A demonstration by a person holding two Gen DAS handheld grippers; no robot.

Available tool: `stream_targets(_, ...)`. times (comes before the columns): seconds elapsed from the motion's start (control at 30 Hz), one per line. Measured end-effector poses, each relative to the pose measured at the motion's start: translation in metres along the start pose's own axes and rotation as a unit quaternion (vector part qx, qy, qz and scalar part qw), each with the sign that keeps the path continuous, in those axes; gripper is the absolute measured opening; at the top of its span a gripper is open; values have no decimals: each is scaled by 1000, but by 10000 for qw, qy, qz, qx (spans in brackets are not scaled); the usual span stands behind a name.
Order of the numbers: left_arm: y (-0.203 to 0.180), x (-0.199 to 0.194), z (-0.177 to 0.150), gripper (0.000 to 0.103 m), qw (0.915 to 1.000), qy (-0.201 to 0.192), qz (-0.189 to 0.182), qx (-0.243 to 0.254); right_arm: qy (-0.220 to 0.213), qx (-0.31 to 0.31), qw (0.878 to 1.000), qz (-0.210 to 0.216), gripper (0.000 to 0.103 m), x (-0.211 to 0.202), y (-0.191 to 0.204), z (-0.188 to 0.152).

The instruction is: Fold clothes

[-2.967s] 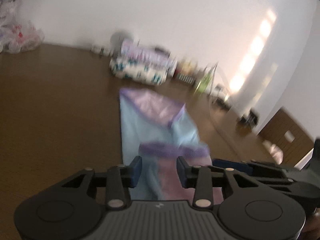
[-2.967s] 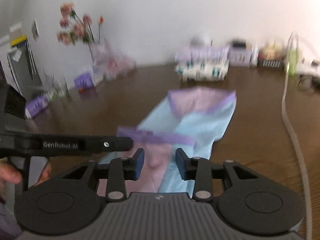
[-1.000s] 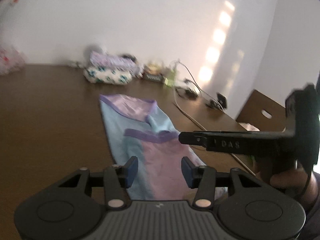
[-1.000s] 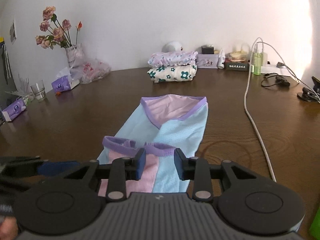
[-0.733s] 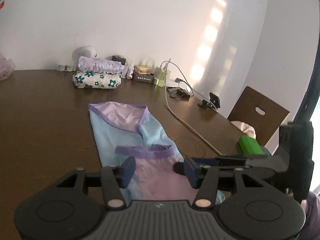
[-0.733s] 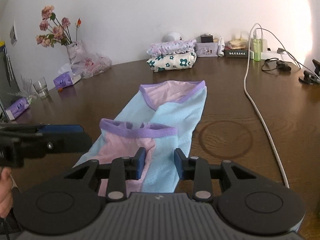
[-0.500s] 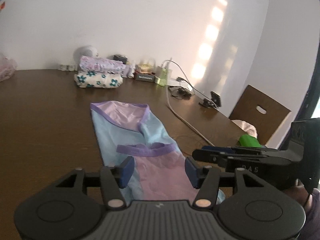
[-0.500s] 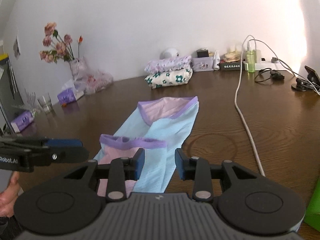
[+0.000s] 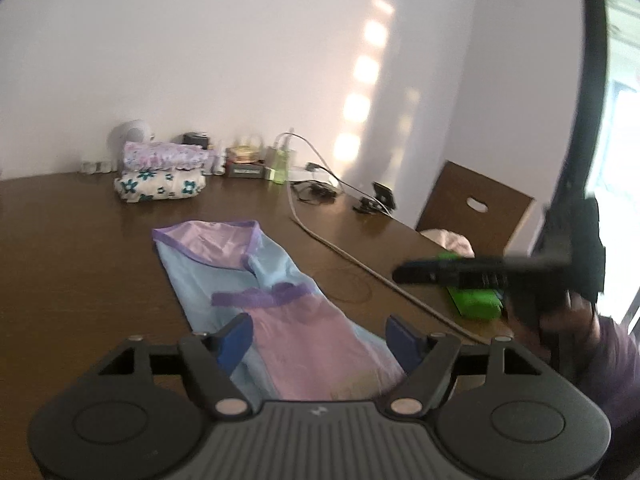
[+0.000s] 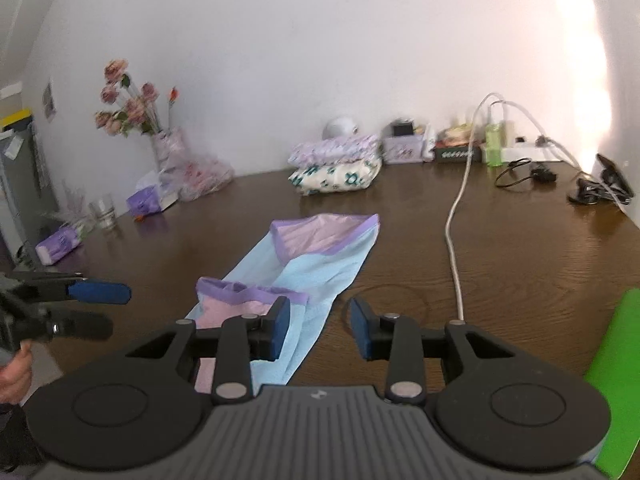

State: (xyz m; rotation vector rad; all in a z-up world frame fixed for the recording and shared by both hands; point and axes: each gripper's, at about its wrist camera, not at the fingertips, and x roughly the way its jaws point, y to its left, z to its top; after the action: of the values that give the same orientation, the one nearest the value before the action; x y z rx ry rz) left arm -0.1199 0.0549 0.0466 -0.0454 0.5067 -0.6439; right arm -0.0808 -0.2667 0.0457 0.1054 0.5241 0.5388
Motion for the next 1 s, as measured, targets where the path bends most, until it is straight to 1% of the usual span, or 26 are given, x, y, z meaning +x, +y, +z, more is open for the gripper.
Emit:
stream_targets(0.03,0,2,-1,72,10000,-8,-44,27,76,-66,9999,101,31,4,3,4)
stream_targets(0.13,0,11,-5,72,9998,-23,-189,79,288,-296,9983,405,31,26,19,11)
stream_targets(0.3,4,29,-15,72,9986,414,-158,277,712,-585,9948,437,31,63,39,0)
stream_targets(0.4,1,34,-23,72,9961,681,-180,524,962,-741,9916,433,30,83,49,-10)
stream_targets(0.5,-11,35,-30,72,9916,914,-160,900,1037,-1289,9860,217,30,79,65,-17)
stream_targets(0.57,-20,34,-35,72,9880,1078,-225,1086,1017,-1431,9843,165,30,71,70,-23)
stream_targets(0.63,-34,24,-39,72,9851,1005,-204,1378,987,-1473,9839,228,30,60,69,-30)
stream_targets(0.67,-42,18,-43,74,9831,890,-136,1595,984,-1487,9836,283,30,54,68,-33)
stream_targets(0.7,-49,13,-46,77,9803,764,-61,1822,977,-1477,9836,338,30,49,66,-34)
stream_targets(0.73,-57,10,-52,86,9755,673,27,2095,969,-1455,9838,395,30,45,64,-34)
stream_targets(0.77,-63,10,-59,89,9680,639,127,2424,960,-1433,9840,451,30,41,61,-34)
stream_targets(0.87,-74,23,-76,86,9492,860,324,3011,934,-1367,9842,620,32,29,54,-34)
stream_targets(0.93,-75,29,-82,86,9415,947,328,3217,917,-1323,9842,732,33,21,49,-34)
stream_targets(0.97,-75,29,-84,86,9388,954,337,3294,865,-1505,9812,847,35,14,49,-36)
stream_targets(1.0,-75,29,-84,86,9361,955,348,3367,791,-1782,9758,988,45,5,51,-39)
